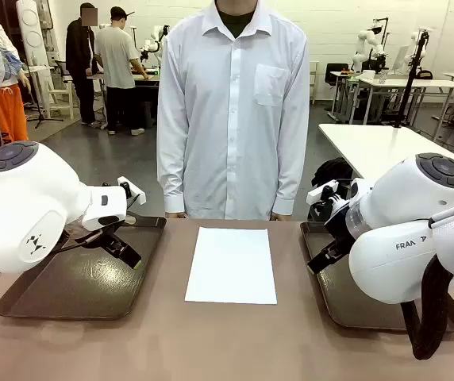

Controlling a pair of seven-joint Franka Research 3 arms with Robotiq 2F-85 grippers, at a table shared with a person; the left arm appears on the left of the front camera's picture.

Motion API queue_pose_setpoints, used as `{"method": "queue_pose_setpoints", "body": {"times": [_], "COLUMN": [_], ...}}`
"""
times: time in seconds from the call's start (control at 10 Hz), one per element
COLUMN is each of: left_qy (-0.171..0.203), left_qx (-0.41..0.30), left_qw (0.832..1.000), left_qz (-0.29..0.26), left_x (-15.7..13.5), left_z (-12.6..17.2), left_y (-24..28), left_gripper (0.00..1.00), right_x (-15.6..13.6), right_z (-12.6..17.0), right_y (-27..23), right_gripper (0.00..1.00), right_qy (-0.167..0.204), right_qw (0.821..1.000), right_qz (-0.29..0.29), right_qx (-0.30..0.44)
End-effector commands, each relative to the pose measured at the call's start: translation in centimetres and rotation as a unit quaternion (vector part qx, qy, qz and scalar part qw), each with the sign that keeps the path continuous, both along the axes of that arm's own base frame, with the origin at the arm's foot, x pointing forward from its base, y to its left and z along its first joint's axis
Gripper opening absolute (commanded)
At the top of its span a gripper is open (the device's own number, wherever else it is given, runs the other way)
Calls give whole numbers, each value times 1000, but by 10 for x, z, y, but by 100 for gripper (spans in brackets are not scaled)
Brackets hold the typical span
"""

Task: Sort the A4 documents.
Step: Receive the A4 Paper.

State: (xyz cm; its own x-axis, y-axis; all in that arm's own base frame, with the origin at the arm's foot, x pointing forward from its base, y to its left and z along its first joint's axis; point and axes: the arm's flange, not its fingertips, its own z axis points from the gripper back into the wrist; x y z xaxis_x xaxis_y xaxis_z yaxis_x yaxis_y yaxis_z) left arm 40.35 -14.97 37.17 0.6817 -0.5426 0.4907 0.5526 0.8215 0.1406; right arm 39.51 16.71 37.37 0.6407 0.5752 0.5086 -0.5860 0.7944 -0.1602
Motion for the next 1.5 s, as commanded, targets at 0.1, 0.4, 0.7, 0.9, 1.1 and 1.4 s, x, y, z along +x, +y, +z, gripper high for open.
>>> {"method": "queue_pose_setpoints", "body": {"times": [0.1, 0.4, 0.7, 0.9, 1.1, 1.4], "left_qy": [0, 0, 0, 0, 0, 0], "left_qx": [0, 0, 0, 0, 0, 0], "left_qw": [1000, 1000, 1000, 1000, 1000, 1000], "left_qz": [0, 0, 0, 0, 0, 0], "left_x": [0, 0, 0, 0, 0, 0], "left_z": [0, 0, 0, 0, 0, 0], "left_y": [0, 0, 0, 0, 0, 0], "left_gripper": [100, 100, 100, 100, 100, 100], "right_x": [0, 0, 0, 0, 0, 0], "right_z": [0, 0, 0, 0, 0, 0], "right_y": [0, 0, 0, 0, 0, 0], "right_gripper": [100, 100, 100, 100, 100, 100], "right_qy": [0, 0, 0, 0, 0, 0], "right_qw": [1000, 1000, 1000, 1000, 1000, 1000], "right_qz": [0, 0, 0, 0, 0, 0], "right_qx": [0, 0, 0, 0, 0, 0]}}
